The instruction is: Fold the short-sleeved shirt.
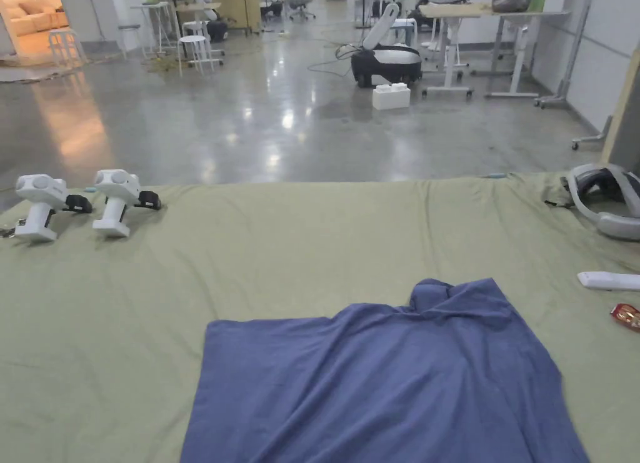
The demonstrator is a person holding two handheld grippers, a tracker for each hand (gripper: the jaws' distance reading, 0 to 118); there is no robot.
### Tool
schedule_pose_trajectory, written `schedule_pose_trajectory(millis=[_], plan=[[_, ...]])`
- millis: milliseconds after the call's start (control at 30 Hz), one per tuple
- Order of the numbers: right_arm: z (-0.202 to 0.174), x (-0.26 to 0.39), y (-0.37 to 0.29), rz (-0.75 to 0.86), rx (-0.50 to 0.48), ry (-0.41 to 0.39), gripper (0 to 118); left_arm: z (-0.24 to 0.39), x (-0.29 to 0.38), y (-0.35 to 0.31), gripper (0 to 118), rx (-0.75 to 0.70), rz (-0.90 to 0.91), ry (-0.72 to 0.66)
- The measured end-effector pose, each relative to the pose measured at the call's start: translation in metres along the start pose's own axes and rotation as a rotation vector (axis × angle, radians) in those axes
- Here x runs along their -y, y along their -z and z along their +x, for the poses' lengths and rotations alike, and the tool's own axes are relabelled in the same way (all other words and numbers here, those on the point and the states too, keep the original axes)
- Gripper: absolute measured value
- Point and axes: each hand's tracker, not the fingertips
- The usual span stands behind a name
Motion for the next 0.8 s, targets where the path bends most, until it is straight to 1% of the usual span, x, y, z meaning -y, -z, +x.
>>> schedule_pose_trajectory(millis=[33,67,133,167,200,267,300,333,367,400,500,567,633,667,700,733,767,800], plan=[[0.003,0.001,-0.004,0.009,0.022,0.002,104,-0.003,0.001,-0.007,114,0.009,0.024,0.005],[-0.004,0.005,-0.016,0.028,0.028,0.002,104,-0.004,0.001,-0.015,114,0.021,0.051,0.018],[-0.001,0.006,-0.030,0.046,0.030,0.009,104,0.000,0.002,-0.031,116,0.001,0.094,0.067],[-0.002,0.005,-0.039,0.083,0.035,0.005,104,0.003,0.003,-0.042,116,-0.001,0.125,0.083],[0.001,0.006,-0.046,0.112,0.034,-0.009,104,0.006,0.003,-0.052,117,0.008,0.159,0.092],[-0.010,0.000,-0.064,0.172,0.017,-0.046,105,0.012,0.000,-0.068,117,0.025,0.217,0.066],[-0.019,-0.003,-0.073,0.216,0.007,-0.066,105,0.019,-0.005,-0.073,118,0.009,0.222,0.049],[-0.030,-0.006,-0.081,0.248,-0.020,-0.080,107,0.026,-0.007,-0.080,118,0.003,0.230,0.051],[-0.038,-0.010,-0.087,0.266,-0.059,-0.091,109,0.035,-0.007,-0.090,118,0.036,0.287,0.084],[-0.047,-0.015,-0.092,0.282,-0.097,-0.096,109,0.047,-0.007,-0.102,118,0.063,0.340,0.113],[-0.076,-0.022,-0.102,0.362,-0.215,-0.118,109,0.077,-0.017,-0.127,118,0.110,0.390,0.142],[-0.098,-0.025,-0.109,0.404,-0.254,-0.178,109,0.098,-0.016,-0.148,117,0.119,0.479,0.194],[-0.122,-0.024,-0.119,0.480,-0.217,-0.276,106,0.117,-0.017,-0.170,116,0.123,0.558,0.254],[-0.133,-0.024,-0.124,0.510,-0.197,-0.329,101,0.127,-0.019,-0.179,115,0.113,0.577,0.279],[-0.143,-0.023,-0.127,0.533,-0.182,-0.375,90,0.135,-0.020,-0.187,110,0.109,0.605,0.295],[-0.152,-0.022,-0.131,0.549,-0.171,-0.405,74,0.140,-0.020,-0.194,105,0.109,0.626,0.304],[-0.159,-0.020,-0.134,0.573,-0.164,-0.434,48,0.145,-0.021,-0.203,97,0.114,0.649,0.313],[-0.163,-0.020,-0.135,0.576,-0.161,-0.439,15,0.148,-0.020,-0.209,80,0.118,0.663,0.313]])
